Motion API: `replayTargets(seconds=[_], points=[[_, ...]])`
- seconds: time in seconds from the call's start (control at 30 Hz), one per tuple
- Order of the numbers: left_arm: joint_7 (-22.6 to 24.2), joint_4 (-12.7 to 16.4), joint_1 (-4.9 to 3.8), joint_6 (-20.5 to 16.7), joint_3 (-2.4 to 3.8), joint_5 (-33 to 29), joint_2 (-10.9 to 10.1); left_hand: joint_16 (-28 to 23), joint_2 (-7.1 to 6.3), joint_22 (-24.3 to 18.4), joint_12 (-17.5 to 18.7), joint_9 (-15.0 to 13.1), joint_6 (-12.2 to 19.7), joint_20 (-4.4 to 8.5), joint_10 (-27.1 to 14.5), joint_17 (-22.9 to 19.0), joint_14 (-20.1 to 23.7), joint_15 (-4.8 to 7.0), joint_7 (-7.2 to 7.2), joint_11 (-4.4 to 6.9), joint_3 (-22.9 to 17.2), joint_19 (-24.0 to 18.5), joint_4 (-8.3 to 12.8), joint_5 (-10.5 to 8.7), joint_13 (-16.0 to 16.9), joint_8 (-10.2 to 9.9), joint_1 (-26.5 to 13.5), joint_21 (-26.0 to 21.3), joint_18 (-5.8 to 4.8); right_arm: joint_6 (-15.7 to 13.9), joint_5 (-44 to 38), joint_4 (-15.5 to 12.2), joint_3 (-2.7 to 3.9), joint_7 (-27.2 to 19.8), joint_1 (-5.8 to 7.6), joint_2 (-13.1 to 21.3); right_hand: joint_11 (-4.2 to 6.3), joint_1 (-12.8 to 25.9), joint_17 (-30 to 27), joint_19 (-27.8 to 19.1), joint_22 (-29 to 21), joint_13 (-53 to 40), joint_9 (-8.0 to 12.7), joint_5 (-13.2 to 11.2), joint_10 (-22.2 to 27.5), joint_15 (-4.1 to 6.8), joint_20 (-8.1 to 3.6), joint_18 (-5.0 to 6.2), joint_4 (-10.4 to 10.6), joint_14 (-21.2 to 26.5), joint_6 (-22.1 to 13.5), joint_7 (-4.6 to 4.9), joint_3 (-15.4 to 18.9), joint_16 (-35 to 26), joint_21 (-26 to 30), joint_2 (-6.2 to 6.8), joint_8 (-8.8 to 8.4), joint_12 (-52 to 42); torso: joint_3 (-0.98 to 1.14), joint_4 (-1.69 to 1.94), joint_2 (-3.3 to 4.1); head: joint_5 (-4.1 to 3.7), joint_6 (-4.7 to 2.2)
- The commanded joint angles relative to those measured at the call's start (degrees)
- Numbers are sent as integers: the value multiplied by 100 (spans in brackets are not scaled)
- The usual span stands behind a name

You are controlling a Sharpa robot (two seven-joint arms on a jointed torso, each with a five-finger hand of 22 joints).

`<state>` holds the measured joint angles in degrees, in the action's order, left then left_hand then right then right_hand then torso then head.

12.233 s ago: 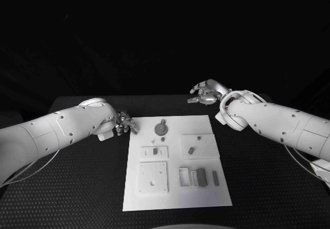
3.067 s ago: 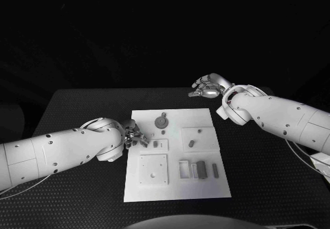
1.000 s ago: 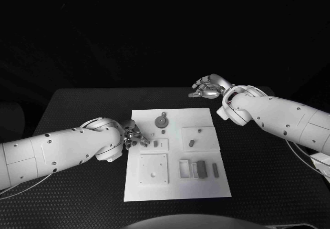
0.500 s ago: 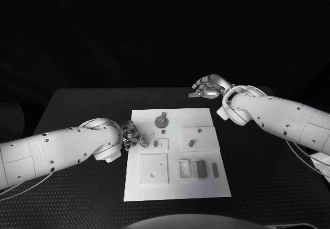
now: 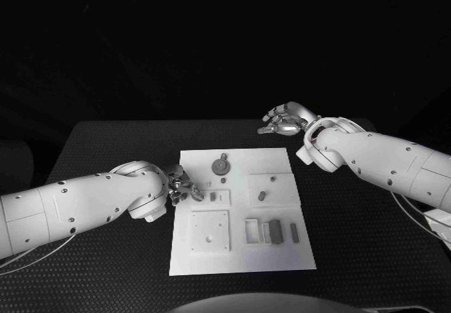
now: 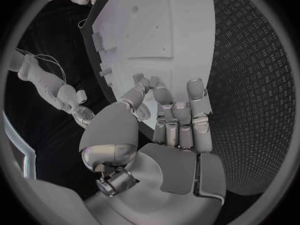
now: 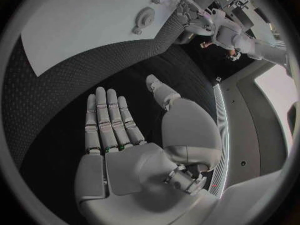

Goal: Assemble the parts on the task board

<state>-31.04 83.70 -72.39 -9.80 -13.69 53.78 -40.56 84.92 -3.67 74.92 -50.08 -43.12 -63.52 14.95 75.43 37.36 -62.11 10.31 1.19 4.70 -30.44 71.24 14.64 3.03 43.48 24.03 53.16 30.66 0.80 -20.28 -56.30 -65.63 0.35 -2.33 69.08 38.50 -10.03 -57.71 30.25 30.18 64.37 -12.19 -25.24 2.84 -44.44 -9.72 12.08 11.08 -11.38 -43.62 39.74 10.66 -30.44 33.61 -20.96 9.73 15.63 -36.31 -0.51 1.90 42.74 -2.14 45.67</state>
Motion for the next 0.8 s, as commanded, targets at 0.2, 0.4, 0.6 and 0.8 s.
replayTargets(seconds=[0.2,0.4,0.6,0.8], points=[[43,-107,4,345,4,-243,24,3,443,126,2,-149,32,66,-24,9,12,24,27,5,23,-24,94,-28,-2,72,303,19,-69,68,-9,5,2,-54,-6,-8,-16,-40,10,-43,9,11,8,2,20,7,3,-111,32,30,-33,305,16,-30,21,7,38,14,0,-6,0,2,4],[36,-244,-25,809,24,-479,36,10,479,129,-3,-181,57,65,-25,13,21,18,30,2,50,-37,138,-28,2,76,277,25,-71,68,-9,13,2,-52,-7,-20,-16,-41,12,-44,11,14,9,2,20,7,3,-112,32,31,-33,305,18,-31,22,8,39,14,4,-7,-1,-4,11],[60,-351,-110,1093,43,-537,100,14,559,131,-2,-234,85,62,-38,17,40,10,37,-5,111,-61,178,-28,5,85,234,33,-72,72,-9,22,2,-54,-8,-31,-17,-44,14,-45,14,17,9,2,20,6,2,-112,31,32,-34,305,18,-33,24,9,40,14,-3,-9,2,-11,15],[37,-574,-175,1299,114,-624,226,20,575,134,-7,-274,102,66,-43,20,46,12,35,-3,127,-72,201,-27,12,93,275,42,-66,79,-9,29,2,-56,-9,-48,-17,-45,16,-45,16,19,10,2,20,6,2,-112,31,32,-35,306,19,-34,26,10,40,13,-1,-5,1,-11,14]])
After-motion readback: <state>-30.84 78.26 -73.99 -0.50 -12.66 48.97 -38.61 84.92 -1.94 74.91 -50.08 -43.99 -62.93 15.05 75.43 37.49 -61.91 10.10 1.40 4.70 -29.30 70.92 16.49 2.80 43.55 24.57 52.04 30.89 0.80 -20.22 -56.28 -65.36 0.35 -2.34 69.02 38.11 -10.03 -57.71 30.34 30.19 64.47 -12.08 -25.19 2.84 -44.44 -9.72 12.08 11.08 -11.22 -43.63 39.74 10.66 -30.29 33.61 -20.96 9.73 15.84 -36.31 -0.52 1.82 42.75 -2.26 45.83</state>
